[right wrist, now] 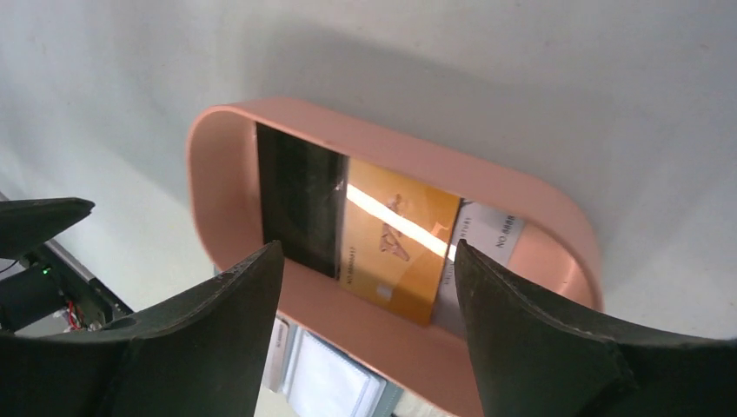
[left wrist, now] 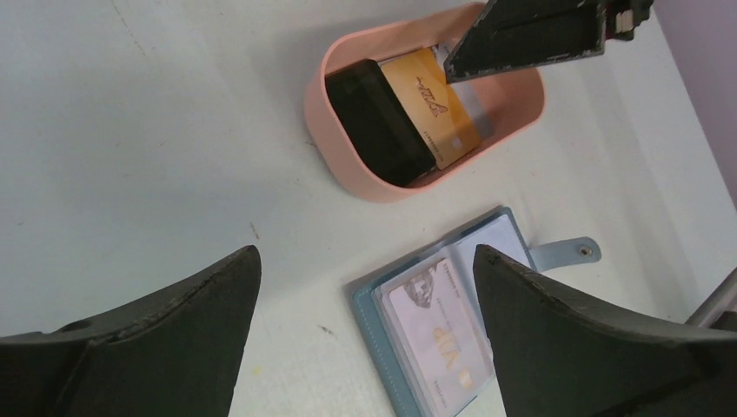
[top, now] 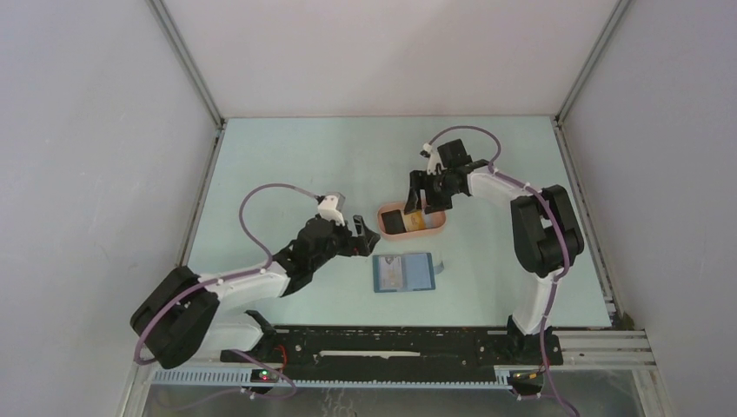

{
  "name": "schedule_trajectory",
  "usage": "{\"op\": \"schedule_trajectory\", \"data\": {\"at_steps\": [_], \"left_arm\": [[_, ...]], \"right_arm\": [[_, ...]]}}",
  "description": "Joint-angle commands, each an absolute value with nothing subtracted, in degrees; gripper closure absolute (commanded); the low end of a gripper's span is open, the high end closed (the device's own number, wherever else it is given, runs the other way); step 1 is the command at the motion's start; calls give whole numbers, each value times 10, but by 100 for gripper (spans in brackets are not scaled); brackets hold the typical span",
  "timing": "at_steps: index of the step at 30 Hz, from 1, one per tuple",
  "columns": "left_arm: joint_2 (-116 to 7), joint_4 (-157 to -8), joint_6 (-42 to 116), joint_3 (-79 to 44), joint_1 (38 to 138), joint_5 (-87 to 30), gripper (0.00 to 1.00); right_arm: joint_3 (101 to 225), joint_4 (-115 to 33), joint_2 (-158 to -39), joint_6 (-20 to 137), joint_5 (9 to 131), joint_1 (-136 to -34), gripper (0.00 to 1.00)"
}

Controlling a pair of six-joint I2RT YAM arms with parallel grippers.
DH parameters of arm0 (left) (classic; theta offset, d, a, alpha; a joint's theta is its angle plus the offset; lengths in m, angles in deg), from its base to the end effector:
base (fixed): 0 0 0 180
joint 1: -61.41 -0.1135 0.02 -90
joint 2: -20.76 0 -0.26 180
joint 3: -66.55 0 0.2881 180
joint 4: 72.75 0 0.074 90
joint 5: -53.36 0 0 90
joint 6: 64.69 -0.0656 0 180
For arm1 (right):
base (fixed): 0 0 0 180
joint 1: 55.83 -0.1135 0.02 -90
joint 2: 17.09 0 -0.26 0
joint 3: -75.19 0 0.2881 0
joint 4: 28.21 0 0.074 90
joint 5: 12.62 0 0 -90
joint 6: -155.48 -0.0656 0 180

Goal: Put the credit cards into the card holder
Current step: Pick up the credit card from the storage box.

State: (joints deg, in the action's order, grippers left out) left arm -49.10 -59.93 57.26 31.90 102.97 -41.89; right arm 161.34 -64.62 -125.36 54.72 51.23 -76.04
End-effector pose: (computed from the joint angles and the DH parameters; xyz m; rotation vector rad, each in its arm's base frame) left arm 0.2245 -0.1910 0.1384 0.1083 2.0339 -0.7409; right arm 0.4008 0.1784 0.1386 -0.3875 2.6028 0.7852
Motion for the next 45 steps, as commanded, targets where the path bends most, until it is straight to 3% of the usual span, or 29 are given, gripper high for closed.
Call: {"op": "schedule_trajectory", "data": {"at_steps": [1, 7, 19, 29, 45], "left_arm": [[-530, -560, 600, 266, 1015, -393, 5], [-595, -549, 617, 240, 999, -350, 12], [-684, -523, 632, 202, 983, -301, 20], [-735, -508, 638, 177, 973, -255, 31], [-758, -492, 649, 170, 965, -224, 36]], "right_arm": [[1634, -638, -1263, 526, 527, -749, 17], [1636, -643, -1274, 527, 517, -751, 13], [1654, -654, -1313, 517, 508, -757, 16], [1656, -652, -1314, 497, 427, -753, 18], [1652, -639, -1275, 474, 328, -728, 20]]}}
